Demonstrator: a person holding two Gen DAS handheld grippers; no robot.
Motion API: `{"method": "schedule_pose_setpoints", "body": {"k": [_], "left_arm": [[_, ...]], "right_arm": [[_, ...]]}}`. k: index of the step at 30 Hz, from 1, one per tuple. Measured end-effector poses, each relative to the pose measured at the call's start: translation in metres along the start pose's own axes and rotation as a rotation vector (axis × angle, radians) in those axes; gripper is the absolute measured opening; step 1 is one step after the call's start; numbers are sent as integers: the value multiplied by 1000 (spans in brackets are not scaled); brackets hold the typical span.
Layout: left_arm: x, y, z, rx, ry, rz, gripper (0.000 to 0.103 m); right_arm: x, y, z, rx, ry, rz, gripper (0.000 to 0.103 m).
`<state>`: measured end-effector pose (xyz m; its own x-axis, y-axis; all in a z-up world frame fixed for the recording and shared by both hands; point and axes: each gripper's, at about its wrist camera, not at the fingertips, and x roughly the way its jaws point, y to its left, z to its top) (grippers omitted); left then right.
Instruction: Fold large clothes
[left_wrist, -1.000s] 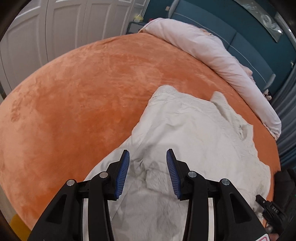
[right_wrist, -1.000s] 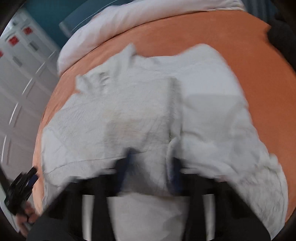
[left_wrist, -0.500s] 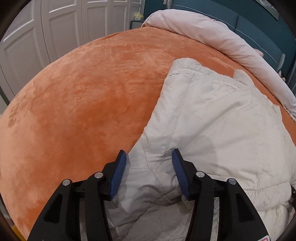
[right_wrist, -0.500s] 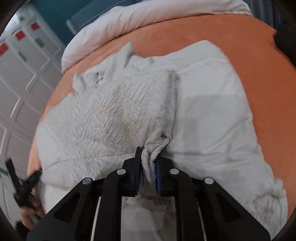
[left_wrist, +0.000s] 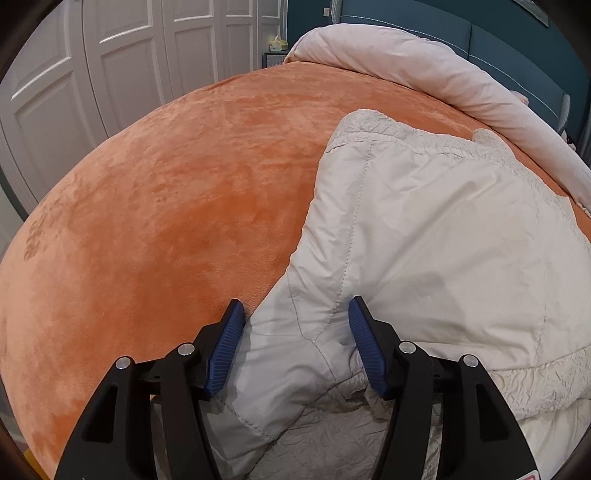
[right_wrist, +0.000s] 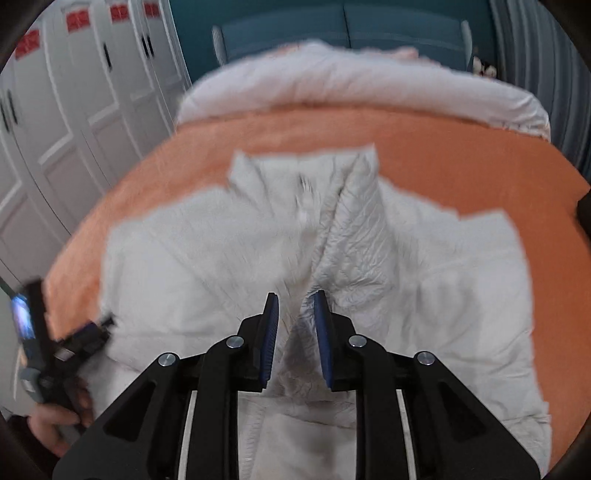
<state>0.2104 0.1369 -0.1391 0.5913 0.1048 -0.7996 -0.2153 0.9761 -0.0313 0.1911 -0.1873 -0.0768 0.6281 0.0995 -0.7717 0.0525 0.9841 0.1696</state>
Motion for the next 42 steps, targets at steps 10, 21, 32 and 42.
{"method": "schedule_pose_setpoints", "body": {"k": [10,21,32,42], "left_arm": [[-1,1,1,-5,1,-3,62],[-37,-39,104,-88,-133,-197,70],[60,-68,73,43,-85,-73,74],[59,-64,69,32,-110,-78,75]], "right_arm": [[-37,-147,-42,371,-10,-220,22],[-22,-61,79,156,-112,91,25],[129,73,173,-82,52,160,43],[188,50,189,126,55,199,4]]}}
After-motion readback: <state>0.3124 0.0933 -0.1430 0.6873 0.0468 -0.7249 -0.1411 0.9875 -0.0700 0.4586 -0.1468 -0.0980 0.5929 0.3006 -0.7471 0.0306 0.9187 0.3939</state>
